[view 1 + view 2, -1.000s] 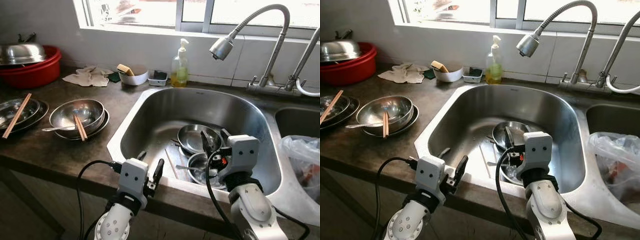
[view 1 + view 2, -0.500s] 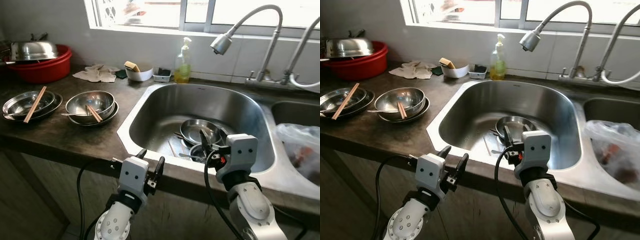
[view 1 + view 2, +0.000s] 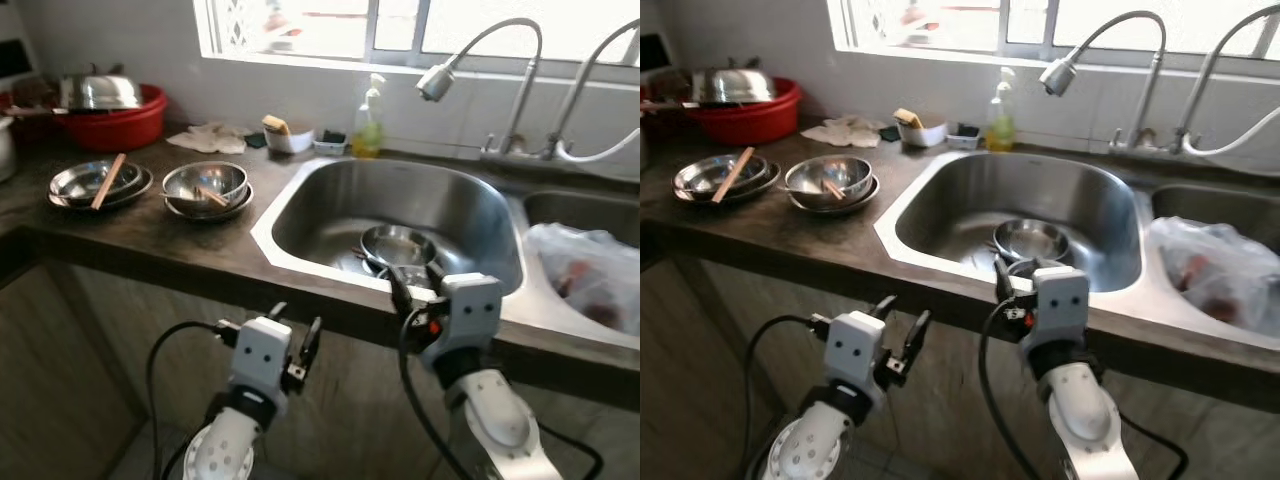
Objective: Kitchen organization
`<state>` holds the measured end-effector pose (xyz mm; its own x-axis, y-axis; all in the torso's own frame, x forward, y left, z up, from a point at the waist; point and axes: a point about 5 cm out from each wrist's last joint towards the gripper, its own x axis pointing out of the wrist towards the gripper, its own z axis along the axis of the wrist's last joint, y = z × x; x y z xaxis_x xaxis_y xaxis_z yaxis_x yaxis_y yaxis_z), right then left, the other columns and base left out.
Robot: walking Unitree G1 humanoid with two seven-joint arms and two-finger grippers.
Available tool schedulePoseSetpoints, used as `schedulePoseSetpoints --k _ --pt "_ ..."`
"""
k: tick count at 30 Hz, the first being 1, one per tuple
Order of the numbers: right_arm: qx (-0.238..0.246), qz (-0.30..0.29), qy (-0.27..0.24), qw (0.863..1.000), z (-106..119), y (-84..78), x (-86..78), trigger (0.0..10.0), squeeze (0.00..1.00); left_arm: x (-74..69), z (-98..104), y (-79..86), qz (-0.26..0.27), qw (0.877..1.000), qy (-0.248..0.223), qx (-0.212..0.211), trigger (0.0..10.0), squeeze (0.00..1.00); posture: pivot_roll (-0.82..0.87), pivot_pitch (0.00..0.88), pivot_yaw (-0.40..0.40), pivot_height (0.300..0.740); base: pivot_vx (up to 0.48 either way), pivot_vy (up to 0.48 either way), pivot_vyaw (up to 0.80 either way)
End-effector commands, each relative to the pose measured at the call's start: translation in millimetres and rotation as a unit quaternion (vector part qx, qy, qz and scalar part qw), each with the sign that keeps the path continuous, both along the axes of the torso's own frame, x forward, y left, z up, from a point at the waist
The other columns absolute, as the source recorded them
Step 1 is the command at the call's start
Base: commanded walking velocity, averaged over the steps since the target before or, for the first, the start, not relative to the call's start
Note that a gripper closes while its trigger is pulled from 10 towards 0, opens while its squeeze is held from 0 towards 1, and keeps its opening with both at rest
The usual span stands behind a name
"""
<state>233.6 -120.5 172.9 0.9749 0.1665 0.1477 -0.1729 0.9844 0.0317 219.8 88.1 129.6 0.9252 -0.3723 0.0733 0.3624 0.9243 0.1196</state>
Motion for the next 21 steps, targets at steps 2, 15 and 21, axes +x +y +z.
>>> schedulePoseSetpoints --k 2,15,21 --pt "-0.009 0.001 0.017 1.0 -9 -3.6 -2.7 10.0 0.0 -1.5 1 -2.9 -0.003 1.0 0.001 -0.004 10.0 0.0 0.03 0.0 -0.014 0.74 -0.317 0.0 0.0" --pt "-0.022 0.005 0.046 0.999 -26 -4.7 -6.9 10.0 0.0 -3.3 -3 -4.8 -0.006 1.0 0.01 -0.002 10.0 0.0 0.03 0.003 -0.012 0.74 -0.316 0.0 0.0" --pt "-0.022 0.006 0.045 0.999 -26 -4.2 -7.2 10.0 0.0 -3.6 -3 -4.8 -0.006 1.0 0.011 -0.002 10.0 0.0 0.03 0.005 -0.01 0.74 -0.316 0.0 0.0"
